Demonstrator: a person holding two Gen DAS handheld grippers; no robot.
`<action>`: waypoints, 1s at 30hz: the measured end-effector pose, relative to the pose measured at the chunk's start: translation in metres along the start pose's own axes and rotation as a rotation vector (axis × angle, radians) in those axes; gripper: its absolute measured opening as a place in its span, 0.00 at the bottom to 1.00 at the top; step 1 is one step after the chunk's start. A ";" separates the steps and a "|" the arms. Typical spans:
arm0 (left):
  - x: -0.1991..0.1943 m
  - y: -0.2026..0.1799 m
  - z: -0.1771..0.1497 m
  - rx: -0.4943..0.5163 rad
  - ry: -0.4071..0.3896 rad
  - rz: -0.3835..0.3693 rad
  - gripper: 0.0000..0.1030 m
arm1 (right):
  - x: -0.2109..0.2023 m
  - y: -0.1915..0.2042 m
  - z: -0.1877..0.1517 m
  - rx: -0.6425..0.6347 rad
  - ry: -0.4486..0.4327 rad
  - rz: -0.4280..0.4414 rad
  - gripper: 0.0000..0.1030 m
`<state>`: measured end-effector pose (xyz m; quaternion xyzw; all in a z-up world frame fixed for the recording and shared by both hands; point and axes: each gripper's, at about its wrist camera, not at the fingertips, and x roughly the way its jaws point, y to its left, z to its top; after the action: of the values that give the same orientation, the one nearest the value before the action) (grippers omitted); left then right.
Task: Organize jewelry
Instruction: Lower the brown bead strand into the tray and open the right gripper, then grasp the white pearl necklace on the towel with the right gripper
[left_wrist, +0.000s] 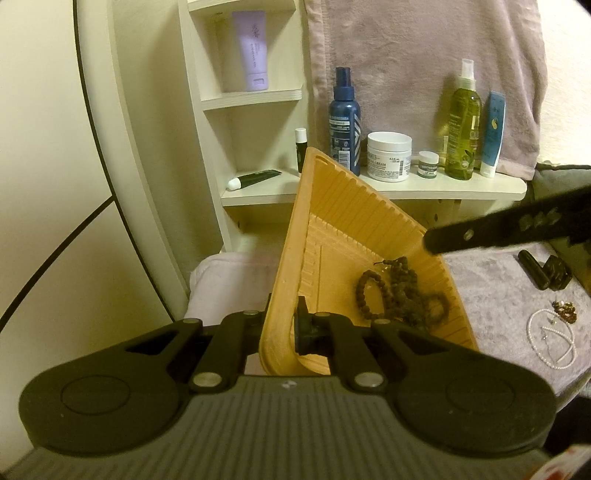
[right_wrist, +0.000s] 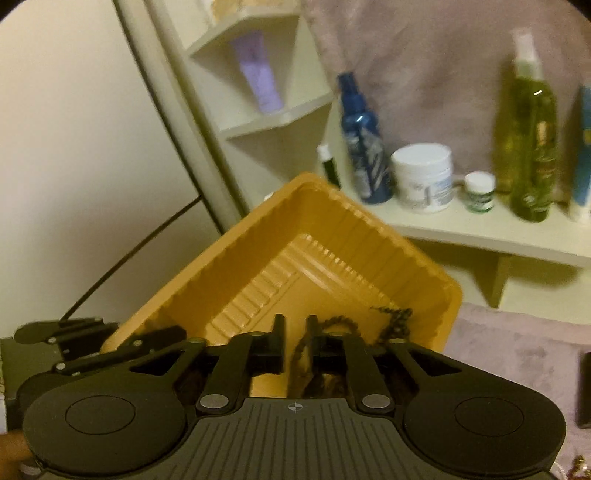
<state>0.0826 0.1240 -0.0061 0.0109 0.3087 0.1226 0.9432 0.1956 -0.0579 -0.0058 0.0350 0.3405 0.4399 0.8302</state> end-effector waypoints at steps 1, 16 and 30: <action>0.000 0.000 0.000 0.001 0.000 0.001 0.06 | -0.007 -0.003 -0.001 0.008 -0.025 -0.004 0.39; -0.002 -0.003 0.001 0.009 -0.003 0.003 0.06 | -0.118 -0.085 -0.066 0.183 -0.226 -0.385 0.42; -0.004 -0.007 0.001 0.025 -0.001 0.011 0.06 | -0.132 -0.111 -0.139 0.195 -0.049 -0.543 0.42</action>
<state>0.0816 0.1162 -0.0032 0.0245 0.3095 0.1238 0.9425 0.1413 -0.2587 -0.0817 0.0329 0.3577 0.1659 0.9184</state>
